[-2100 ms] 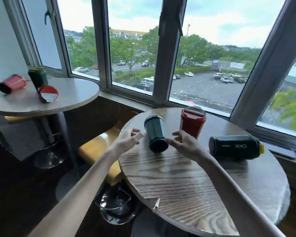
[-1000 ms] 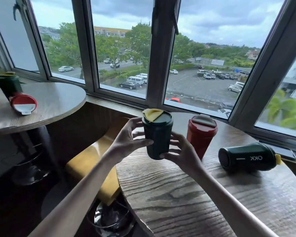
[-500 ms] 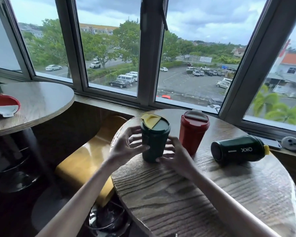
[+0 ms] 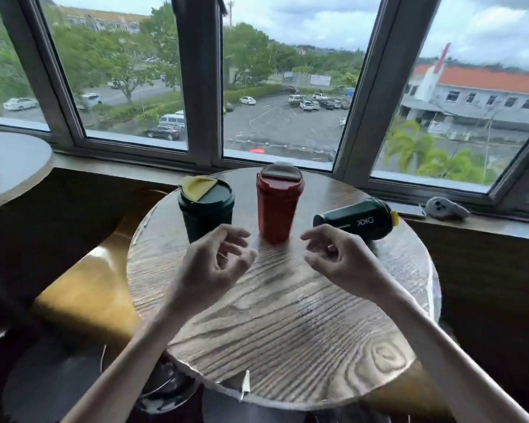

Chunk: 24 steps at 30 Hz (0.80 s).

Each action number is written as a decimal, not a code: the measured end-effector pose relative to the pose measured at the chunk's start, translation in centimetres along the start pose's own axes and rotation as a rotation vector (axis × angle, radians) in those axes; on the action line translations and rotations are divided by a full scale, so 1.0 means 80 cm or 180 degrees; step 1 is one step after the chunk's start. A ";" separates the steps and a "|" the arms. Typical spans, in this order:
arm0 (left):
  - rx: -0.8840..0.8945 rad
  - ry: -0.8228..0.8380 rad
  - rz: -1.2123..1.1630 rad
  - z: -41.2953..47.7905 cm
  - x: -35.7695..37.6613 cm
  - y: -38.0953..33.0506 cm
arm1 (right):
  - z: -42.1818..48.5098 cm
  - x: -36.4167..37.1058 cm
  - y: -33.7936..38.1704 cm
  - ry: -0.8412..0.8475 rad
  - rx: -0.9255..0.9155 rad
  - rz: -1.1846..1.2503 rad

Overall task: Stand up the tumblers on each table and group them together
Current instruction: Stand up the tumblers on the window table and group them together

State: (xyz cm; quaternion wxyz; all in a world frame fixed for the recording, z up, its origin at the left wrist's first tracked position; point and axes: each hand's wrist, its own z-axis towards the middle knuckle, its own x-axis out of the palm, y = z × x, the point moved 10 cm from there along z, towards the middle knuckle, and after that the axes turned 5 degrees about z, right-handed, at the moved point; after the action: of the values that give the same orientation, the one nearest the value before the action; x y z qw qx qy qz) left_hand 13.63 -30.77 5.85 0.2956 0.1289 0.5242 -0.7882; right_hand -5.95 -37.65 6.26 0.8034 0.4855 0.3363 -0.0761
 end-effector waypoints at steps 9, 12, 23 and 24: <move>0.0733 0.0453 0.1216 0.074 0.143 -0.100 | 0.005 -0.154 -0.076 -0.0476 -0.0054 -0.0995; 0.0591 0.0615 0.1408 0.106 0.187 -0.093 | 0.032 -0.168 -0.106 -0.0086 -0.0041 -0.1322; 0.0194 0.0596 0.1446 0.134 0.215 -0.062 | 0.088 -0.140 -0.166 0.1132 -0.0292 -0.1504; 0.0235 0.0553 0.1405 0.132 0.213 -0.062 | 0.088 -0.139 -0.168 0.1117 -0.0351 -0.1354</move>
State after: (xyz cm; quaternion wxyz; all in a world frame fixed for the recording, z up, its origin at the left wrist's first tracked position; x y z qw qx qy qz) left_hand -1.73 -44.58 5.27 0.4095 0.3185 0.4776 -0.7091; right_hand -17.14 -52.72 5.44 0.7240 0.3654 0.5682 -0.1394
